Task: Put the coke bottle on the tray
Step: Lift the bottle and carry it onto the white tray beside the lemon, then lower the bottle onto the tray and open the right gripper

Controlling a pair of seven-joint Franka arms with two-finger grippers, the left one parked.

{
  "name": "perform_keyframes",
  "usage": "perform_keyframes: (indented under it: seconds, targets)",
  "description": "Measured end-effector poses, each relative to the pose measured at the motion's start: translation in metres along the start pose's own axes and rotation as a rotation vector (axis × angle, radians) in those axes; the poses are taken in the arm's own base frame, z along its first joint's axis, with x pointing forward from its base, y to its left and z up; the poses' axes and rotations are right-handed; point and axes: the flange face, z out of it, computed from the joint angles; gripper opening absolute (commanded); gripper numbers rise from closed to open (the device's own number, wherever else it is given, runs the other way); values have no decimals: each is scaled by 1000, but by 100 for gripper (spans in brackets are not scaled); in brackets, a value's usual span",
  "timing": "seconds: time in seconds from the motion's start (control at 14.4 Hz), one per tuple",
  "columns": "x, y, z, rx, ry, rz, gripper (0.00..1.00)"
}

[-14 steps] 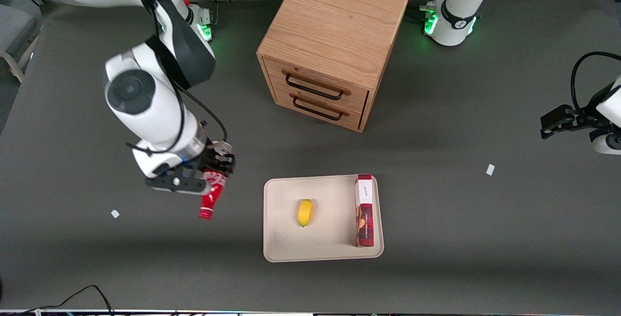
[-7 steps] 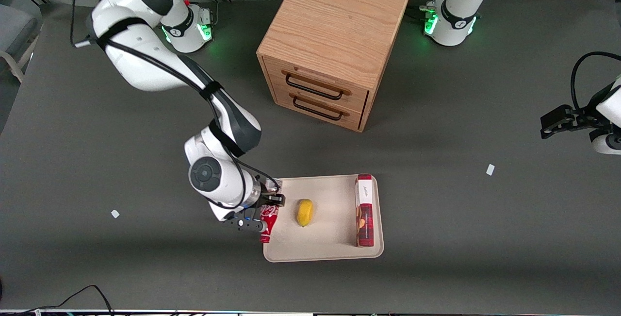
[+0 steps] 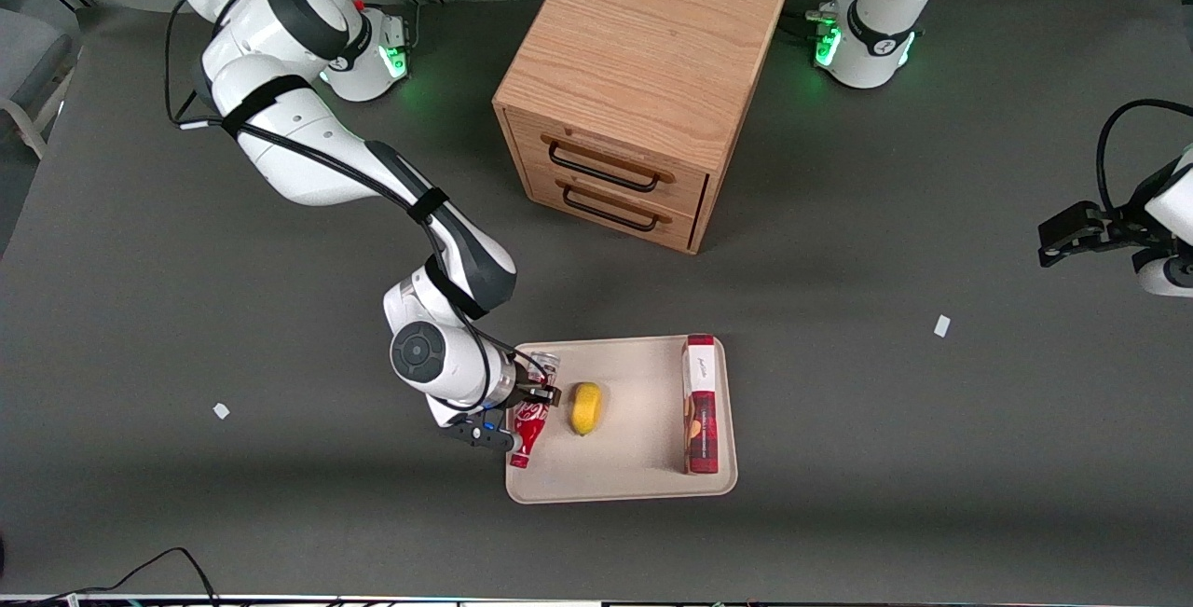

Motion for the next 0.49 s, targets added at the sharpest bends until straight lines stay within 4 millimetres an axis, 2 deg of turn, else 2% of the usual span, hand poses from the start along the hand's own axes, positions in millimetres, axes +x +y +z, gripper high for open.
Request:
perform_keyframes:
  seconds: [0.07,0.14,0.28,0.49]
  targets:
    - [0,0,0,-1,0,1,69]
    - [0,1,1,-2,-1,2,89]
    - [0,1,3,0,0,2,100]
    - [1,0,2,8,7,2,100]
